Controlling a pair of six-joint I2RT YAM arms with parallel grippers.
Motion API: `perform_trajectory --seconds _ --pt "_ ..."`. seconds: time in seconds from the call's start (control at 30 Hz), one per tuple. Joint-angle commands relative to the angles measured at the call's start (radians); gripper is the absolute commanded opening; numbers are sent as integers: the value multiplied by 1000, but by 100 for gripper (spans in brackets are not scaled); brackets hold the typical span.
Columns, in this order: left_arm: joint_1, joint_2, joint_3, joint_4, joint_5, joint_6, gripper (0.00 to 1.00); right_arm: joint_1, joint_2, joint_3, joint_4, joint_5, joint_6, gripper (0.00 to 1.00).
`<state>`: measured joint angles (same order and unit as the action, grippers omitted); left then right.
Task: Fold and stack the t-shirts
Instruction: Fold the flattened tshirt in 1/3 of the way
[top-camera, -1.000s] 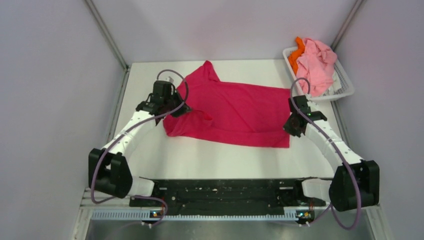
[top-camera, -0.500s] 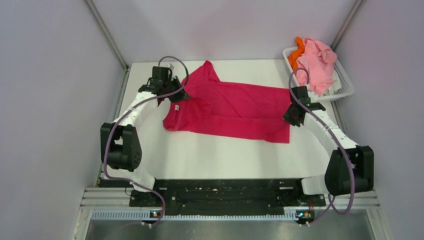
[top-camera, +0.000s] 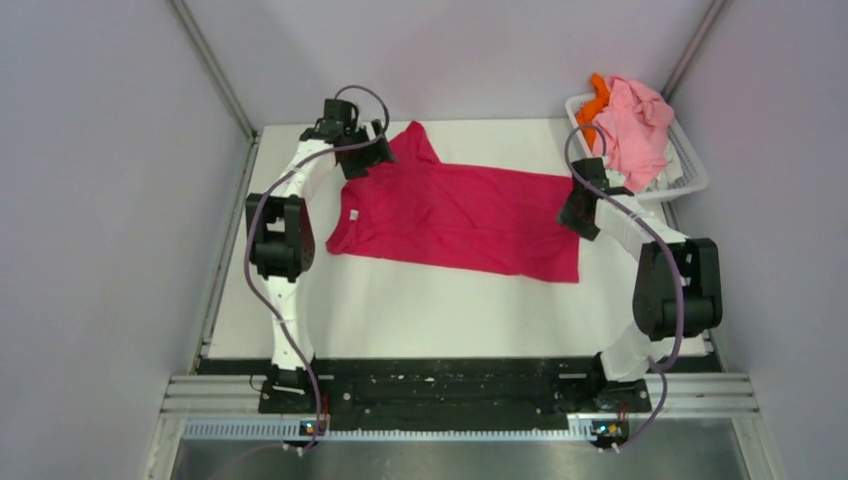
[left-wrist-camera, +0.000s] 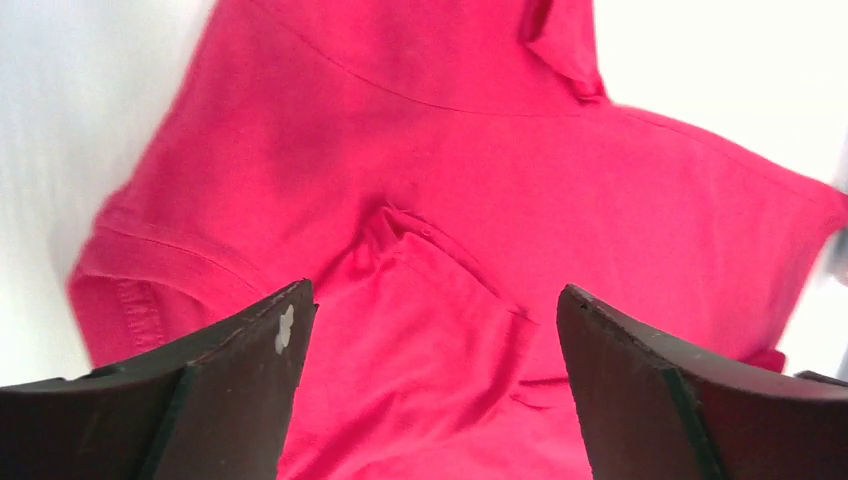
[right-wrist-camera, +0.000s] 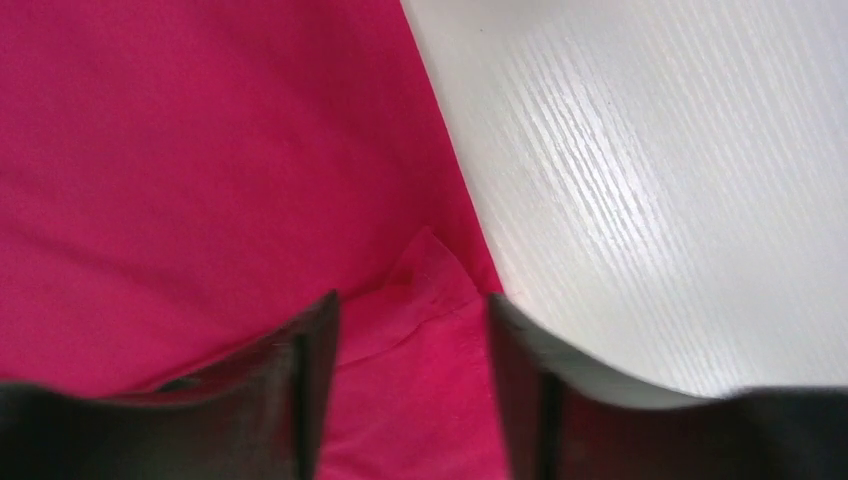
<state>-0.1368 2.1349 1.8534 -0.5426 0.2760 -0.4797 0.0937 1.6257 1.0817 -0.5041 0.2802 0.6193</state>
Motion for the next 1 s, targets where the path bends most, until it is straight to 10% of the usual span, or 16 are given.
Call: perform_trajectory --seconds 0.0,0.07,0.37,0.7,0.97 --pt "16 27 161 -208 -92 25 99 -12 -18 55 16 45 -4 66" --pt "14 -59 62 -171 -77 16 99 -8 -69 16 18 38 -1 82" --pt "-67 -380 -584 203 140 -46 99 170 -271 -227 160 -103 1 85" --pt "-25 -171 -607 118 30 -94 99 239 -131 -317 309 -203 7 85" --pt "-26 -440 -960 133 -26 -128 99 285 -247 -497 218 -190 44 85"
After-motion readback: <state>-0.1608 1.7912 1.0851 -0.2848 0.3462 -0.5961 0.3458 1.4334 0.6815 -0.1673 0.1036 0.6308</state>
